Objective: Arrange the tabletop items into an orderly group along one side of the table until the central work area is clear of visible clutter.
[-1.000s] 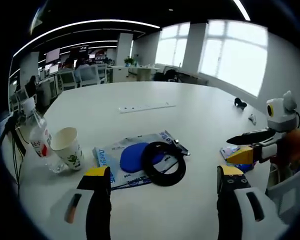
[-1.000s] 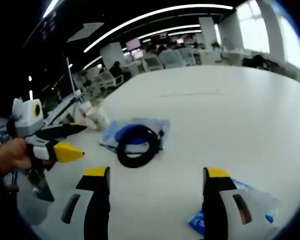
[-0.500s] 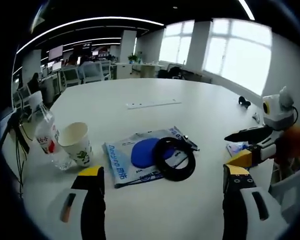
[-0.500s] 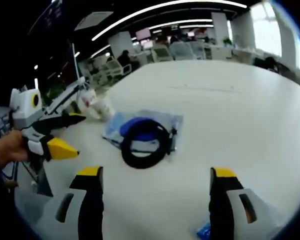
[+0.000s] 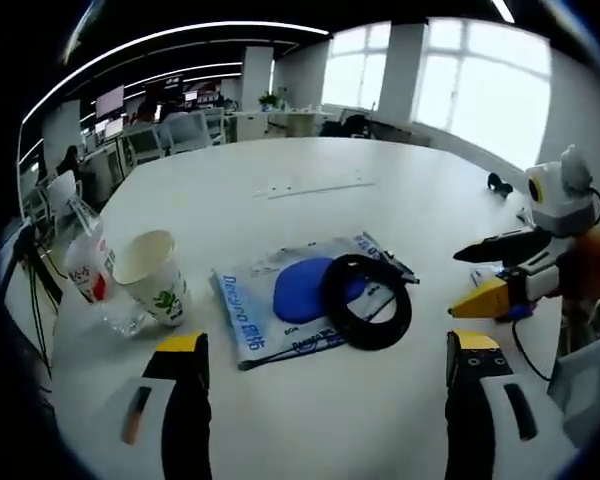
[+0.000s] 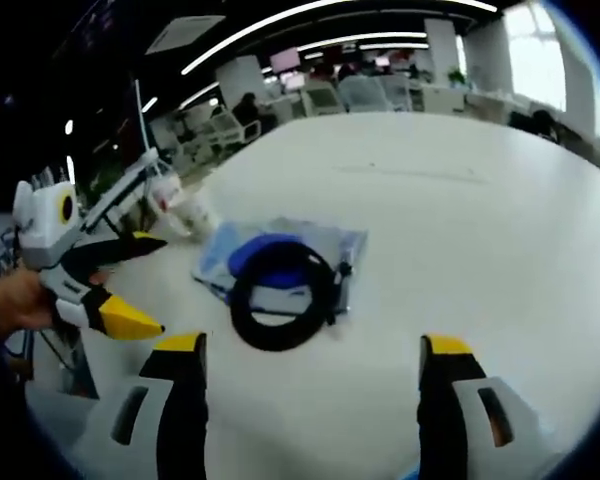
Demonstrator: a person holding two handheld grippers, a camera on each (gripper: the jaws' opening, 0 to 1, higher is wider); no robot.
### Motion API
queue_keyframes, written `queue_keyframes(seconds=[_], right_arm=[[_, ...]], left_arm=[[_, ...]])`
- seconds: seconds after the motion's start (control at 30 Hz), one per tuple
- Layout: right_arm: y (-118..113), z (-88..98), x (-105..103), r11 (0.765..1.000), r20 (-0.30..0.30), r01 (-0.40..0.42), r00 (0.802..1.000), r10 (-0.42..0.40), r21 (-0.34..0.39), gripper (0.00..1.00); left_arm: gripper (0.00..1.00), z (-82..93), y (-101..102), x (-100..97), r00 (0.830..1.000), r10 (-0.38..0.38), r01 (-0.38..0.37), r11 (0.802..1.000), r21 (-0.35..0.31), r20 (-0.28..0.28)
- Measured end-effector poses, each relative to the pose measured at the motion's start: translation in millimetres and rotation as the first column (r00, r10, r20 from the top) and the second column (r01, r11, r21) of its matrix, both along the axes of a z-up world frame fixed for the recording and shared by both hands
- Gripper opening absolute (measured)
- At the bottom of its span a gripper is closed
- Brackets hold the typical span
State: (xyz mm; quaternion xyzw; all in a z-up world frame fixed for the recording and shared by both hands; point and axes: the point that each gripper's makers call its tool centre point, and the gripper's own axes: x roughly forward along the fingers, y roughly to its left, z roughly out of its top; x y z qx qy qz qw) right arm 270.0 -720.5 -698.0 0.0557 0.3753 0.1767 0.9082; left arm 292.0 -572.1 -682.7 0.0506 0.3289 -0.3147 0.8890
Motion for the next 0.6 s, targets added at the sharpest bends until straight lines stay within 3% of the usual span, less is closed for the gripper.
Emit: queue_keyframes(seconds=[0.6], right_arm=[[1,-18.2,18,0.998,-0.041,0.061,0.997,-0.061,0.003,0.77]], left_arm=[[0.93,-18.8,-13,22.6,0.999,0.030,-0.028,0.997,0.068,-0.028]])
